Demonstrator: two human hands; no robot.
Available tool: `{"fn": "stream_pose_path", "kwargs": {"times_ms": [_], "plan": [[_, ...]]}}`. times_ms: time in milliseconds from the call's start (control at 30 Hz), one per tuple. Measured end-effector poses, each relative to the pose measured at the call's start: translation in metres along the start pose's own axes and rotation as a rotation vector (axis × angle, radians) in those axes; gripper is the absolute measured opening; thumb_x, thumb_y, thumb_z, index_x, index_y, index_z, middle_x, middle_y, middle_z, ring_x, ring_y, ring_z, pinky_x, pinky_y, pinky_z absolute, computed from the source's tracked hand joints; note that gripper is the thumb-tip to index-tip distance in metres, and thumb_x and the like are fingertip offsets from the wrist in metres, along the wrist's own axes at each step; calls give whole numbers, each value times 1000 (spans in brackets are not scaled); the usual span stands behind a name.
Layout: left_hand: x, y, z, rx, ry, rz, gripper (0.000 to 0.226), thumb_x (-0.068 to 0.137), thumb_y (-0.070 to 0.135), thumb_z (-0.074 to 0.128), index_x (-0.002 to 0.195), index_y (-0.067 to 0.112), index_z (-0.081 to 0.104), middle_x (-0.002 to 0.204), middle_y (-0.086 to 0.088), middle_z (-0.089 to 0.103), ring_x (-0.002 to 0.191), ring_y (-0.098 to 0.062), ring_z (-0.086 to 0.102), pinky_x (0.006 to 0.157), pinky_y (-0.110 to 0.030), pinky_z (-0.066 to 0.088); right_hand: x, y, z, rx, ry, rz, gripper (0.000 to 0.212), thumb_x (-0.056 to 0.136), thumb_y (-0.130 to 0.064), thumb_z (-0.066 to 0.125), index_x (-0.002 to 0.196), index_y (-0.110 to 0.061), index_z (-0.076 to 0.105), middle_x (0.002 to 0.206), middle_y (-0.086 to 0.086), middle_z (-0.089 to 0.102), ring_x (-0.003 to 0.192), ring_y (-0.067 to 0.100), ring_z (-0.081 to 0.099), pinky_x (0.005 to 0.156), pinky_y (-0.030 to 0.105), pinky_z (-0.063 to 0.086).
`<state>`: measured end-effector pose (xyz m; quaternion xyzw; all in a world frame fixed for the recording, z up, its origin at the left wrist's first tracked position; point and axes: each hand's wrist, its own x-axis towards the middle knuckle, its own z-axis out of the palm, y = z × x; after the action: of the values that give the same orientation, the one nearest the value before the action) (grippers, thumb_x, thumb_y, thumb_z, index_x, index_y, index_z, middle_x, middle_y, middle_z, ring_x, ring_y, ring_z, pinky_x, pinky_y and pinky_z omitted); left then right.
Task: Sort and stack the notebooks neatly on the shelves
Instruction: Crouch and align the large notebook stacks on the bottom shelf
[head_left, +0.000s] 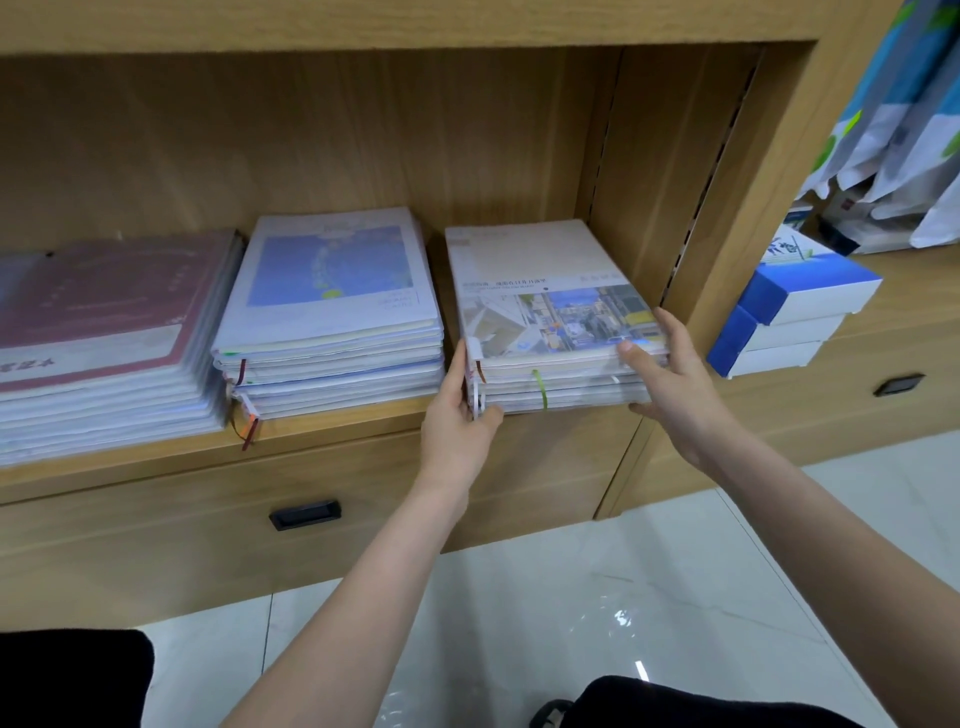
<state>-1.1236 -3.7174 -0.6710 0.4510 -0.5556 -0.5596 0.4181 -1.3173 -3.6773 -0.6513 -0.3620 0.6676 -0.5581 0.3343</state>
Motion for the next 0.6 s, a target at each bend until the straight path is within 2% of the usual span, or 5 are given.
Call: {"fn": "stream_pose_path", "kwargs": {"times_ms": [133, 200, 333, 467, 600], "plan": [[2, 3, -4, 19, -22, -19, 79, 85, -9, 56, 145, 32, 26, 141, 8, 45, 124, -8, 47, 102, -23, 37, 1, 1, 0, 218, 30, 189, 52, 91, -45, 54, 138, -36, 35, 126, -8, 49, 118, 24, 48, 99, 58, 38], [2, 4, -5, 21, -19, -17, 79, 84, -9, 56, 145, 31, 27, 140, 7, 46, 123, -8, 49, 100, -21, 37, -1, 0, 3, 294, 45, 246, 51, 91, -43, 54, 137, -30, 38, 125, -4, 52, 118, 28, 51, 92, 51, 46], [1, 3, -2, 59, 17, 9, 78, 85, -6, 57, 146, 30, 25, 134, 9, 50, 118, -6, 52, 96, -21, 38, 2, -8, 11, 371, 100, 258, 42, 94, -28, 55, 132, -18, 42, 110, 1, 58, 102, 23, 60, 86, 46, 53], [4, 7, 8, 53, 42, 32, 74, 85, -6, 56, 146, 26, 27, 116, 21, 52, 95, 8, 53, 88, -16, 39, 15, -21, 13, 329, 172, 254, 16, 95, -24, 53, 109, -21, 46, 91, -1, 56, 83, 17, 58, 85, 46, 53], [16, 15, 20, 46, 77, 47, 71, 84, -6, 56, 145, 22, 31, 128, 13, 53, 92, 8, 55, 79, -10, 41, 30, -33, 12, 313, 188, 239, 8, 94, -25, 53, 101, -21, 52, 88, -1, 59, 79, 16, 58, 75, 41, 52]]}}
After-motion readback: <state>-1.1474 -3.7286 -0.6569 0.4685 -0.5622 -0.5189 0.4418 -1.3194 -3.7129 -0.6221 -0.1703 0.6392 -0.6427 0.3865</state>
